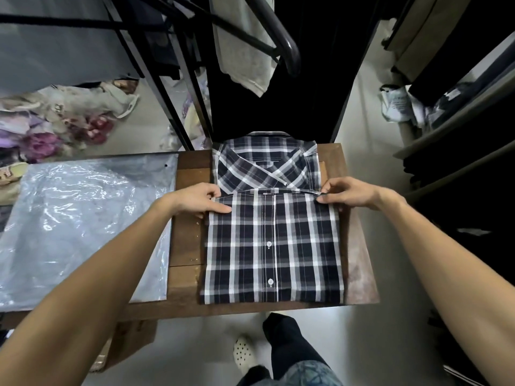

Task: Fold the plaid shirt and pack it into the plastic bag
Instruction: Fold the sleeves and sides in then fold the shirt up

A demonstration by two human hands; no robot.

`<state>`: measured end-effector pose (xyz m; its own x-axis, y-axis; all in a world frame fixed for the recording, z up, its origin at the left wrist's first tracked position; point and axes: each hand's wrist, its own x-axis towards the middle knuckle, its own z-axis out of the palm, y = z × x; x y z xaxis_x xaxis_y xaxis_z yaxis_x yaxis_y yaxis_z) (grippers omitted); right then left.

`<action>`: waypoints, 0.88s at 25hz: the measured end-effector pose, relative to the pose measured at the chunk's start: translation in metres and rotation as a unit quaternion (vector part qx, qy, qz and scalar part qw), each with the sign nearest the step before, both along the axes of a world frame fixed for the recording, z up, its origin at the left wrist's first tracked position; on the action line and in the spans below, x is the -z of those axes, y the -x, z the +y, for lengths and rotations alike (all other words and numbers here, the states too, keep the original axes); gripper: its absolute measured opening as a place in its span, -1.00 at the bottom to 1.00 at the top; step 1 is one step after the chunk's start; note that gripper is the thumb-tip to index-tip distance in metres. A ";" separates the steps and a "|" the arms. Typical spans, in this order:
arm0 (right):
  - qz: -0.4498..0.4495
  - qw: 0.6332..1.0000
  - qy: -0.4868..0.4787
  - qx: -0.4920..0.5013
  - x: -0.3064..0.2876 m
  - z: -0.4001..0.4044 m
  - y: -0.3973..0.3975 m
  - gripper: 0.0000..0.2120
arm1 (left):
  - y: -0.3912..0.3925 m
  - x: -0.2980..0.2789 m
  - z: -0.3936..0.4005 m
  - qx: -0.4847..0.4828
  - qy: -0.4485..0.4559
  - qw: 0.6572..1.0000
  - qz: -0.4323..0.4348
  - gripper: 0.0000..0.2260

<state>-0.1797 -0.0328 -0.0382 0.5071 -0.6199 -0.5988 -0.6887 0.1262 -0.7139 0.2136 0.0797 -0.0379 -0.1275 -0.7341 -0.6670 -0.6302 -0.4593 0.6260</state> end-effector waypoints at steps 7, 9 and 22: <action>0.019 0.995 -0.086 -0.048 -0.002 -0.012 0.002 -0.71 | -0.011 -0.001 -0.013 0.043 0.034 0.997 0.047 -0.67; 0.032 0.996 -0.067 -0.056 -0.005 -0.011 -0.002 -0.73 | -0.011 -0.004 -0.016 0.064 0.015 0.997 0.036 -0.66; 0.019 0.999 0.004 -0.042 0.003 0.001 0.003 -0.78 | -0.013 -0.013 -0.026 0.211 0.033 0.968 -0.132 -0.63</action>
